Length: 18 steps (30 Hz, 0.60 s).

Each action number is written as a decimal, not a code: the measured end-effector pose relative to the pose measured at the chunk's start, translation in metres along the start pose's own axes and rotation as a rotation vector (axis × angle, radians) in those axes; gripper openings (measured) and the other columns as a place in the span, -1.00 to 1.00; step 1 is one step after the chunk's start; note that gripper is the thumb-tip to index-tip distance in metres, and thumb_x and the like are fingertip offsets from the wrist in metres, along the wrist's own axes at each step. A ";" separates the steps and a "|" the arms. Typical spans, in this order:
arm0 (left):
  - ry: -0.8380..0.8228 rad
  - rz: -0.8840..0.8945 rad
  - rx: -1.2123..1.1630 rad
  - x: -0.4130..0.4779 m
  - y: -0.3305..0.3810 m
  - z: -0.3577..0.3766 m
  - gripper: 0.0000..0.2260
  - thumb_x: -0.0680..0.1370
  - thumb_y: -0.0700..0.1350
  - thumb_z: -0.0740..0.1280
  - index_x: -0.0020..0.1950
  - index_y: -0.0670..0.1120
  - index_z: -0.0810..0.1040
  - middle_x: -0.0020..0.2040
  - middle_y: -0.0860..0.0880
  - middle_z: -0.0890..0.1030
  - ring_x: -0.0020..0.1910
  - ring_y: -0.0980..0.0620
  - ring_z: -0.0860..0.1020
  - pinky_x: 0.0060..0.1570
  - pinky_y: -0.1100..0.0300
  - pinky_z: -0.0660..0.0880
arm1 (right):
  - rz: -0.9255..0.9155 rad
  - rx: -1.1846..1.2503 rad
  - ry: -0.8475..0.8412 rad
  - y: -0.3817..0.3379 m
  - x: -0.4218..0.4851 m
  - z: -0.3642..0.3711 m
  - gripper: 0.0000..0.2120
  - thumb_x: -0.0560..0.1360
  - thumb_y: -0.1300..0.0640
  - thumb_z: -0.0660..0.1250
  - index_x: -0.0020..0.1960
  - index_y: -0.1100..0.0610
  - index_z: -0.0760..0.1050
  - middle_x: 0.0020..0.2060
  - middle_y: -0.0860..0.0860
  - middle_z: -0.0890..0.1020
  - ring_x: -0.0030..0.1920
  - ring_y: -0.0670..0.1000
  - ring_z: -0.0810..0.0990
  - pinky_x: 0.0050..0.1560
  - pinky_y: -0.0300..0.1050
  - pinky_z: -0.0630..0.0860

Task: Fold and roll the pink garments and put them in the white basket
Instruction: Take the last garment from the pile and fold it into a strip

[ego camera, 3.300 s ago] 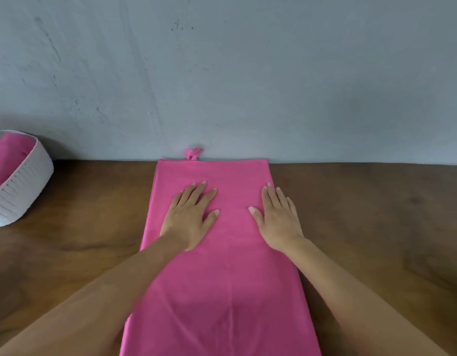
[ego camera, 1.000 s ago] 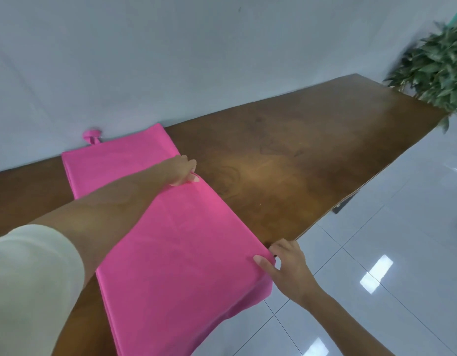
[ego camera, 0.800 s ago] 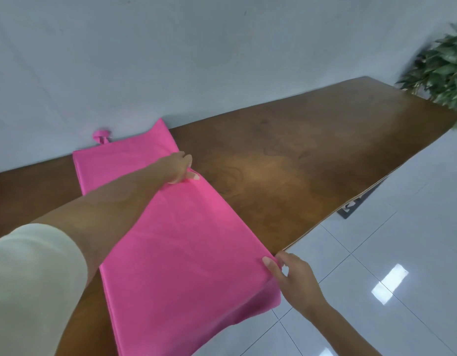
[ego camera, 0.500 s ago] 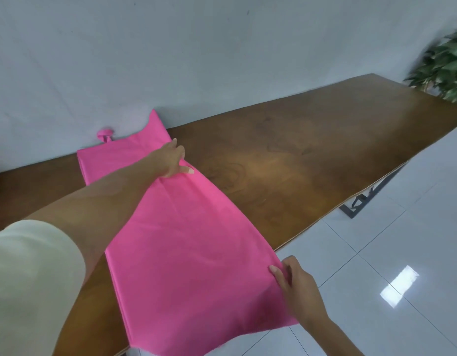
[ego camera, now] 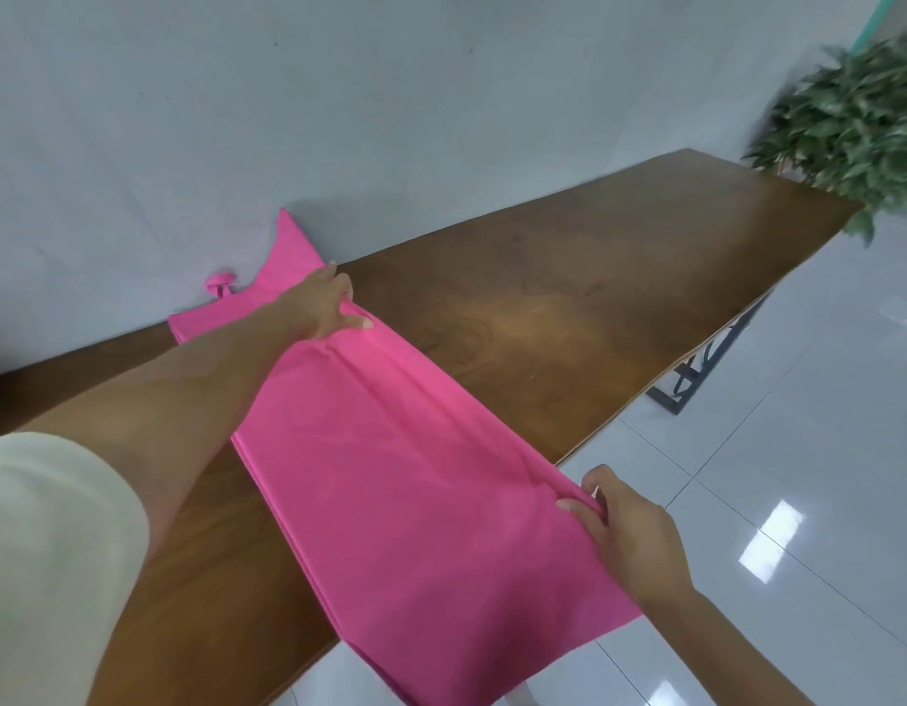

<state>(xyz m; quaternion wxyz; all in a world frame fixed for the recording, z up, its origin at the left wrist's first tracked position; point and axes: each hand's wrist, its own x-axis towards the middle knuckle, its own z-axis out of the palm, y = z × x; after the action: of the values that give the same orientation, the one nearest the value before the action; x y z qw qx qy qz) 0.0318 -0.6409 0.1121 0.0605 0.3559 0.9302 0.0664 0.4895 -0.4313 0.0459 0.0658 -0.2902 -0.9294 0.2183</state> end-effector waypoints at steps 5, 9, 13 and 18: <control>0.031 0.040 -0.007 -0.030 -0.016 -0.019 -0.33 0.38 0.49 0.27 0.15 -0.06 0.43 0.49 -0.34 0.30 0.55 -0.21 0.22 0.43 -0.17 0.31 | -0.083 -0.035 0.104 -0.028 -0.034 -0.004 -0.71 0.56 -0.26 0.23 -0.11 -0.06 0.31 -0.45 -0.10 0.39 -0.42 -0.03 0.47 -0.33 -0.11 0.48; 0.041 0.065 -0.020 -0.064 -0.033 -0.029 -0.41 0.36 0.50 0.26 0.05 0.02 0.37 0.43 -0.34 0.35 0.49 -0.24 0.29 0.37 -0.20 0.35 | -0.189 -0.076 0.203 -0.051 -0.062 0.002 -0.72 0.56 -0.23 0.26 -0.12 -0.05 0.33 -0.50 -0.16 0.28 -0.52 -0.10 0.32 -0.43 -0.12 0.42; 0.070 0.069 0.017 -0.096 -0.056 -0.032 -0.54 0.46 0.38 0.36 0.04 0.03 0.39 0.42 -0.28 0.36 0.47 -0.24 0.31 0.37 -0.26 0.31 | -0.316 -0.114 0.333 -0.072 -0.088 0.015 -0.71 0.56 -0.22 0.30 -0.13 -0.02 0.38 -0.52 -0.22 0.18 -0.58 -0.11 0.22 -0.53 -0.27 0.28; 0.058 0.064 0.017 -0.132 -0.080 -0.030 -0.51 0.47 0.33 0.38 0.09 -0.04 0.41 0.35 -0.21 0.37 0.47 -0.24 0.28 0.36 -0.28 0.31 | -0.427 -0.140 0.402 -0.101 -0.126 0.041 -0.73 0.56 -0.20 0.30 -0.13 -0.02 0.42 -0.42 -0.19 0.36 -0.55 -0.11 0.33 -0.56 -0.27 0.34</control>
<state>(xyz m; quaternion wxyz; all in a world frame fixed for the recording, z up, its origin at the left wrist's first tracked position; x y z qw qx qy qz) 0.0722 -0.7907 0.1371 0.0281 0.3841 0.9202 0.0707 0.5319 -0.5919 0.0548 0.2728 -0.1297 -0.9505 0.0730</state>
